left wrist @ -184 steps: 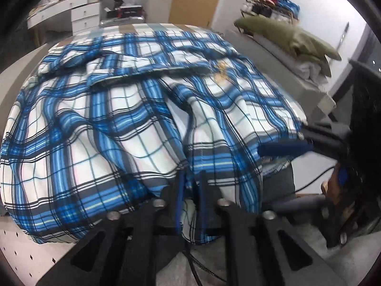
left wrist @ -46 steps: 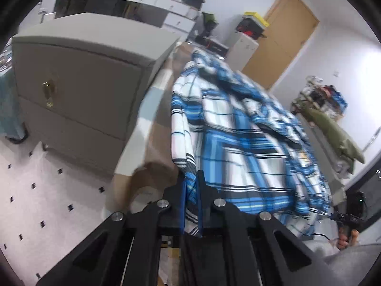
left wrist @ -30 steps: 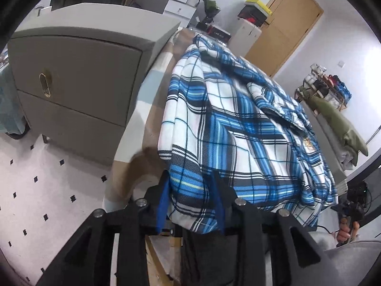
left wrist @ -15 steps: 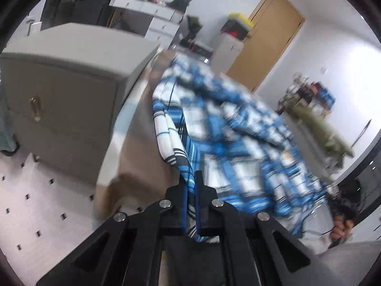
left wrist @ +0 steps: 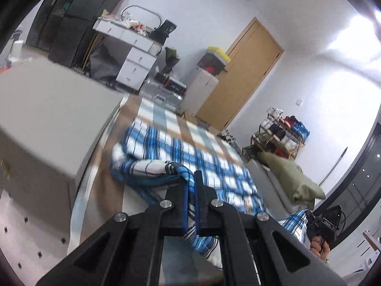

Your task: Fold large clothes

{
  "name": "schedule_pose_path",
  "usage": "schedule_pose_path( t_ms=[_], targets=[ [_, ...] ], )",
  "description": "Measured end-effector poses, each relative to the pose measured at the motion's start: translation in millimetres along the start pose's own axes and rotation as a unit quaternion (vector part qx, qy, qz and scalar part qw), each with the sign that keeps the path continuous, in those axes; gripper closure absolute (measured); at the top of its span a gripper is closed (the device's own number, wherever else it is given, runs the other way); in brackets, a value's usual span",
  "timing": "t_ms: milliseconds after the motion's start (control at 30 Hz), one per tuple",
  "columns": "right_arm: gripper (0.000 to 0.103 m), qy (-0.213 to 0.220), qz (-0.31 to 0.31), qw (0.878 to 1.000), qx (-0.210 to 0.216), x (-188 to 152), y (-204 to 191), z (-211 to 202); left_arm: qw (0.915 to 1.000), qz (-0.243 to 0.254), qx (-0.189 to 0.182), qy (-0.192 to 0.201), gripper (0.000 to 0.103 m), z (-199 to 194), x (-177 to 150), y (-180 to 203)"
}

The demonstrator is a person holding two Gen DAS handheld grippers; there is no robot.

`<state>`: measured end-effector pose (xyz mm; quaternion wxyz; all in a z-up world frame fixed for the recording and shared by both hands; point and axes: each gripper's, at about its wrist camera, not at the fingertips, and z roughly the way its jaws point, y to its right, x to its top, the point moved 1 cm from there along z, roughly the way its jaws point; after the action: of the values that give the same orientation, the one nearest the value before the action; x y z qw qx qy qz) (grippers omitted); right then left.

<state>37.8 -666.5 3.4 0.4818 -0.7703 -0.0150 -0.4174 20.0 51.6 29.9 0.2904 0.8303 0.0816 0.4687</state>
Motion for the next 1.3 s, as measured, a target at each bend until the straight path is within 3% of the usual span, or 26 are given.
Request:
schedule_pose_path(
  t_ms=[200, 367, 567, 700, 767, 800, 833, 867, 933, 1033, 1100, 1233, 1300],
  targets=[
    [0.1, 0.047, -0.016, 0.996, -0.068, 45.8, -1.6, 18.5, 0.9996, 0.001, 0.008, 0.028, 0.103, 19.2, 30.7, -12.2],
    [0.1, 0.079, -0.048, 0.986, -0.14, 86.0, -13.9, 49.3, 0.9989, -0.016, 0.021, 0.038, 0.103, 50.8, 63.7, -29.0],
    [0.1, 0.075, -0.067, 0.973, -0.21, 125.7, -12.1, 113.5, 0.9983, -0.035, 0.041, 0.02, 0.103, 106.4, 99.2, -49.2],
    [0.099, 0.047, -0.089, 0.954, -0.284, 142.7, 2.9, 164.6, 0.9943, -0.053, 0.092, -0.01, 0.103, 146.2, 108.6, -68.9],
    [0.093, 0.02, -0.083, 0.943, -0.323, 147.6, 16.5, 195.7, 0.9899, -0.064, 0.122, -0.031, 0.103, 168.0, 106.1, -78.2],
    [0.082, 0.004, -0.081, 0.936, -0.343, 149.6, 25.0, 208.5, 0.9873, -0.065, 0.138, -0.044, 0.103, 176.7, 103.4, -81.5],
    [0.062, -0.005, -0.086, 0.927, -0.366, 149.8, 32.3, 219.6, 0.9839, -0.063, 0.155, -0.063, 0.1, 186.1, 100.0, -84.3],
    [0.052, -0.015, -0.09, 0.92, -0.381, 148.9, 37.7, 225.8, 0.9799, -0.063, 0.169, -0.085, 0.096, 193.6, 95.8, -86.5],
    [0.05, -0.03, -0.095, 0.923, -0.372, 145.2, 41.4, 227.9, 0.9735, -0.063, 0.187, -0.116, 0.071, 195.1, 89.4, -88.2],
    [0.048, -0.068, -0.12, 0.928, -0.347, 134.1, 37.0, 222.2, 0.97, -0.036, 0.212, -0.114, 0.048, 175.4, 78.1, -81.9],
    [0.046, -0.096, -0.14, 0.927, -0.334, 122.6, 29.8, 216.1, 0.9648, -0.004, 0.235, -0.119, 0.043, 156.4, 64.5, -72.9],
    [0.04, -0.158, -0.165, 0.927, -0.297, 84.0, 19.7, 205.2, 0.9614, 0.05, 0.235, -0.135, 0.042, 127.6, 37.1, -55.0],
    [0.04, -0.183, -0.17, 0.92, -0.301, 64.9, 21.1, 201.8, 0.9532, 0.063, 0.248, -0.16, 0.039, 118.3, 14.3, -52.5]
  ],
)
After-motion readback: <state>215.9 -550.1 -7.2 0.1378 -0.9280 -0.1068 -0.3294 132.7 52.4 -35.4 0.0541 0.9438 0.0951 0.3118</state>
